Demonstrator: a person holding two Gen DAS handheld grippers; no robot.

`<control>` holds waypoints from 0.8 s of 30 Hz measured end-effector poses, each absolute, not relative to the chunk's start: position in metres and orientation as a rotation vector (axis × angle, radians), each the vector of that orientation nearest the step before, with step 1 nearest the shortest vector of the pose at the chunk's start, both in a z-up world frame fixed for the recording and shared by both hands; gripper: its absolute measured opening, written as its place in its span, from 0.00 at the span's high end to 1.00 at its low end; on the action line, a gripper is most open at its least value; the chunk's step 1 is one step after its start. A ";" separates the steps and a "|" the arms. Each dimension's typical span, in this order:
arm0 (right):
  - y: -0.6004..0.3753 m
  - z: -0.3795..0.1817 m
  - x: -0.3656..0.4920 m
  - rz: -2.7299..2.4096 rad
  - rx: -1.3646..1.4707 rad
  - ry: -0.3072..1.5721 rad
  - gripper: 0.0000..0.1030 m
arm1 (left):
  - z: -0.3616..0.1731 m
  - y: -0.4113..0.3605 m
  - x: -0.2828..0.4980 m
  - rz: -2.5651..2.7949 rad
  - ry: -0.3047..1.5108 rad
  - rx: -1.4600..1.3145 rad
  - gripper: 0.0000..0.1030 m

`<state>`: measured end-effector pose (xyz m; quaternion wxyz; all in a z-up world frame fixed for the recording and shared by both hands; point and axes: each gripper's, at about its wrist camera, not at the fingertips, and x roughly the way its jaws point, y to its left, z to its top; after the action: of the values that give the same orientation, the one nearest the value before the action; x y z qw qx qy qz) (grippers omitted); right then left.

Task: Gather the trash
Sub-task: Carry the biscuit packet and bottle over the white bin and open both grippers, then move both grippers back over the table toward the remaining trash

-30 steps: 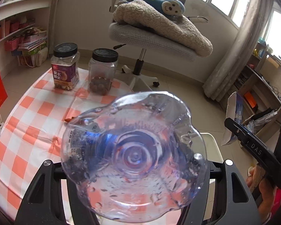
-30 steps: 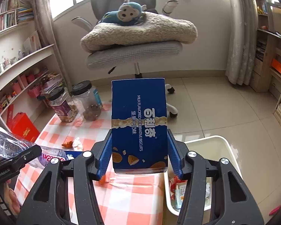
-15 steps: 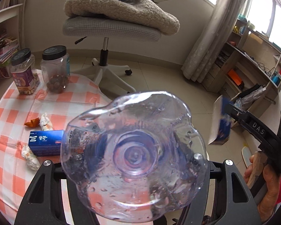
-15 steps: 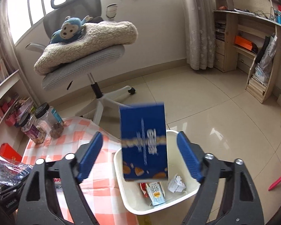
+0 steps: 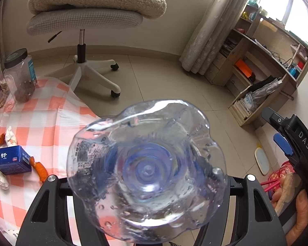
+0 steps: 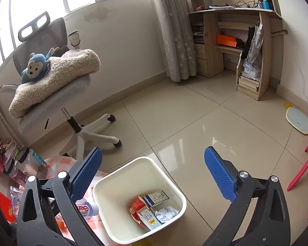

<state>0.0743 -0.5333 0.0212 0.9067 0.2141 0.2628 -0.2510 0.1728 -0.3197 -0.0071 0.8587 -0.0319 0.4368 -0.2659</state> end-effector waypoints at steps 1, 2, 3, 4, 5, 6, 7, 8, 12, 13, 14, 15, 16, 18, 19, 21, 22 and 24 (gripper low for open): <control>-0.537 0.021 0.072 -0.527 0.446 0.539 0.07 | -0.008 -0.326 0.173 -0.563 0.920 -0.063 0.38; -0.540 0.021 0.069 -0.535 0.451 0.535 0.07 | -0.008 -0.331 0.174 -0.569 0.920 -0.057 0.38; -0.543 0.021 0.067 -0.544 0.456 0.530 0.07 | -0.008 -0.337 0.174 -0.576 0.919 -0.049 0.38; -0.546 0.021 0.064 -0.554 0.460 0.527 0.07 | -0.009 -0.343 0.174 -0.584 0.920 -0.042 0.38; -0.549 0.021 0.062 -0.565 0.461 0.526 0.07 | -0.009 -0.348 0.175 -0.594 0.922 -0.037 0.38; -0.550 0.022 0.061 -0.575 0.458 0.524 0.07 | -0.010 -0.354 0.175 -0.603 0.927 -0.031 0.38; -0.552 0.022 0.060 -0.587 0.454 0.524 0.07 | -0.012 -0.358 0.176 -0.608 0.936 -0.021 0.37; -0.554 0.022 0.058 -0.599 0.451 0.523 0.07 | -0.013 -0.361 0.176 -0.610 0.940 -0.013 0.31; -0.556 0.020 0.057 -0.626 0.437 0.532 0.07 | -0.013 -0.360 0.173 -0.581 0.921 0.021 0.23; -0.555 0.020 0.058 -0.632 0.422 0.540 0.07 | -0.014 -0.358 0.173 -0.564 0.915 0.033 0.23; -0.552 0.019 0.060 -0.639 0.401 0.548 0.07 | -0.013 -0.355 0.173 -0.547 0.907 0.045 0.22; -0.549 0.019 0.061 -0.645 0.381 0.553 0.07 | -0.013 -0.352 0.172 -0.531 0.897 0.055 0.22; -0.545 0.019 0.063 -0.647 0.360 0.556 0.07 | -0.011 -0.348 0.172 -0.514 0.882 0.064 0.21; -0.536 0.019 0.067 -0.641 0.318 0.568 0.07 | -0.007 -0.338 0.172 -0.466 0.842 0.076 0.17; -0.531 0.018 0.069 -0.642 0.293 0.575 0.07 | -0.005 -0.332 0.172 -0.446 0.823 0.079 0.16; -0.519 0.017 0.074 -0.639 0.246 0.586 0.07 | 0.000 -0.322 0.172 -0.426 0.798 0.080 0.16; -0.514 0.017 0.077 -0.635 0.228 0.592 0.07 | 0.002 -0.317 0.172 -0.417 0.787 0.081 0.16; -0.503 0.016 0.081 -0.620 0.204 0.603 0.07 | 0.006 -0.307 0.173 -0.398 0.767 0.078 0.13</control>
<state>0.0812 -0.5034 0.0155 0.9029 0.0989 0.2917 -0.2999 0.1734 -0.3073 0.0064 0.9074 0.0378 0.3715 -0.1928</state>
